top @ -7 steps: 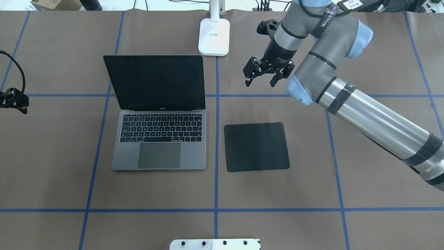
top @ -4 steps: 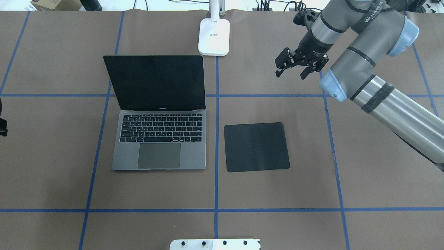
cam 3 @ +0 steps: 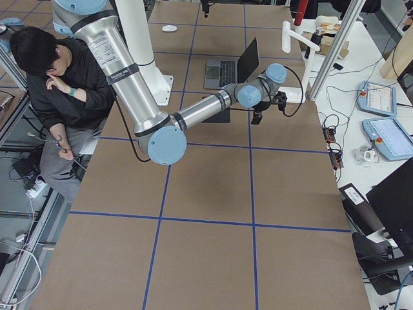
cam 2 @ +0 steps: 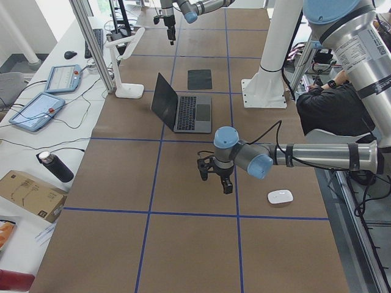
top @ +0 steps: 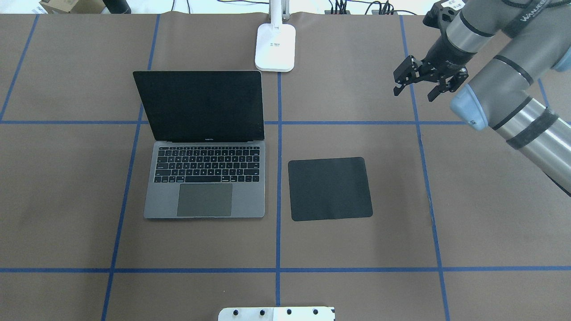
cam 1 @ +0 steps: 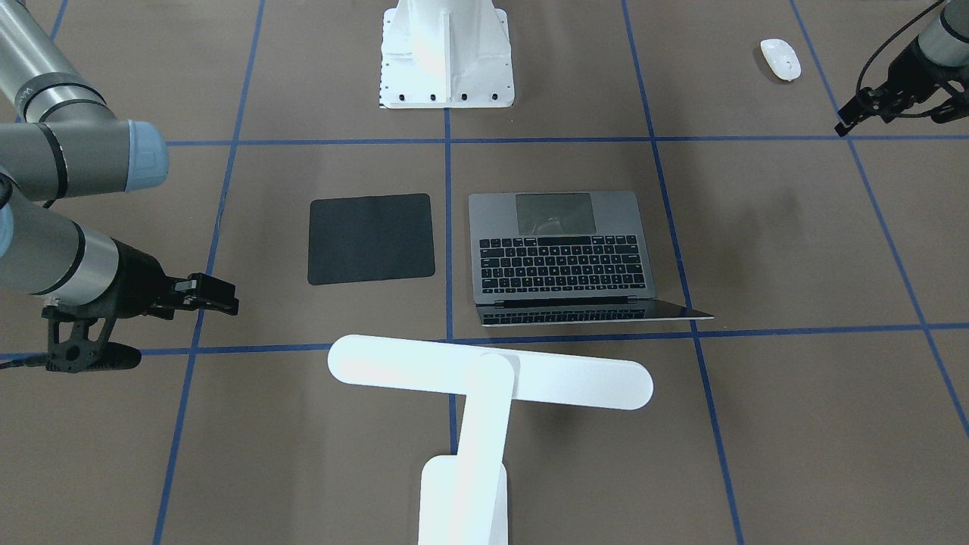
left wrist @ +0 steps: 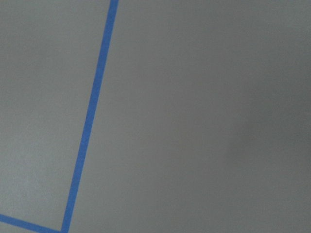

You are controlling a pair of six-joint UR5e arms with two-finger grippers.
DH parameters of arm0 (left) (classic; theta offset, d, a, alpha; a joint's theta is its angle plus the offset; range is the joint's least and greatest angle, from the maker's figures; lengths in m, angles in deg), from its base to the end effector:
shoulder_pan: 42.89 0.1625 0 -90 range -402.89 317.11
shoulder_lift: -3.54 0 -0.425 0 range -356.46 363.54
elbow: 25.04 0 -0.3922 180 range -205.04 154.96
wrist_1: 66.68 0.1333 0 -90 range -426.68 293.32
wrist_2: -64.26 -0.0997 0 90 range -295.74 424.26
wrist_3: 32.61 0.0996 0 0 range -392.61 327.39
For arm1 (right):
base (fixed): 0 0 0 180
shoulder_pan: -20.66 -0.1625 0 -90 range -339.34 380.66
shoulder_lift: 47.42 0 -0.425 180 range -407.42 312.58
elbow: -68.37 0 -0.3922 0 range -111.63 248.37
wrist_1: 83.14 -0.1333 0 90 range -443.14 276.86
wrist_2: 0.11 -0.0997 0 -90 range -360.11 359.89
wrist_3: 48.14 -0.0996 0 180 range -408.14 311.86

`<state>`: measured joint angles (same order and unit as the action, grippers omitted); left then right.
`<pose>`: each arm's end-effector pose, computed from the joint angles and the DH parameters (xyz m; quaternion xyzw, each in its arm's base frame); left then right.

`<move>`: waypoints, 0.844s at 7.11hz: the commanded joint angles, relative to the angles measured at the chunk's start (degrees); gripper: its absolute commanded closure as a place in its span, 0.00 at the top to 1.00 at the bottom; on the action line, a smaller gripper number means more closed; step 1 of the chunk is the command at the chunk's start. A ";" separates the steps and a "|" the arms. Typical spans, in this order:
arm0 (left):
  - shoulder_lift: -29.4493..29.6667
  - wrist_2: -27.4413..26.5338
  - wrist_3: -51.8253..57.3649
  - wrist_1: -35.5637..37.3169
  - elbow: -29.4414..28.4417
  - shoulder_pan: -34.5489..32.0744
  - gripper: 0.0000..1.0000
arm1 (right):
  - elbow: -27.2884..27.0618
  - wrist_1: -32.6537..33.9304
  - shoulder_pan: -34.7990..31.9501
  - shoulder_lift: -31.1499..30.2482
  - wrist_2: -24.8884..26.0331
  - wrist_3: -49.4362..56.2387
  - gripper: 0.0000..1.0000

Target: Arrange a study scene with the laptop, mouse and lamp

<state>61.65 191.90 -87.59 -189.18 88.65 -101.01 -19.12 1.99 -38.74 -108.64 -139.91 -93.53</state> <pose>0.0900 -0.2820 0.6101 -0.0721 0.3660 -0.1188 0.9202 -0.2943 -0.6100 0.3649 -0.0578 -0.4695 0.0004 0.8810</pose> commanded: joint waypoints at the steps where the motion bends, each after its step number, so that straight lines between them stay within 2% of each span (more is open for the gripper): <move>1: -4.14 -0.02 -5.19 -6.76 -1.44 6.32 1.00 | -2.24 0.48 -0.10 -2.84 1.88 0.04 0.99; 2: -5.10 -0.80 -11.31 -15.15 -4.67 10.97 1.00 | -2.95 0.48 -0.10 -3.20 2.07 0.04 0.99; 3: -6.68 -4.38 -17.03 -25.24 -8.44 17.10 1.00 | -4.08 0.48 0.08 -3.99 2.16 -0.05 0.99; 4: -8.18 -7.72 -20.31 -31.95 -11.44 20.91 1.00 | -4.27 0.48 0.25 -4.08 2.16 -0.05 0.99; 6: -12.12 -8.72 -20.43 -42.17 -13.23 22.17 1.00 | -6.36 0.57 1.22 -5.13 4.78 -0.05 0.99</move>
<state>52.00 184.02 -107.48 -224.70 76.56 -80.25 -24.00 2.48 -38.19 -112.97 -136.72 -93.58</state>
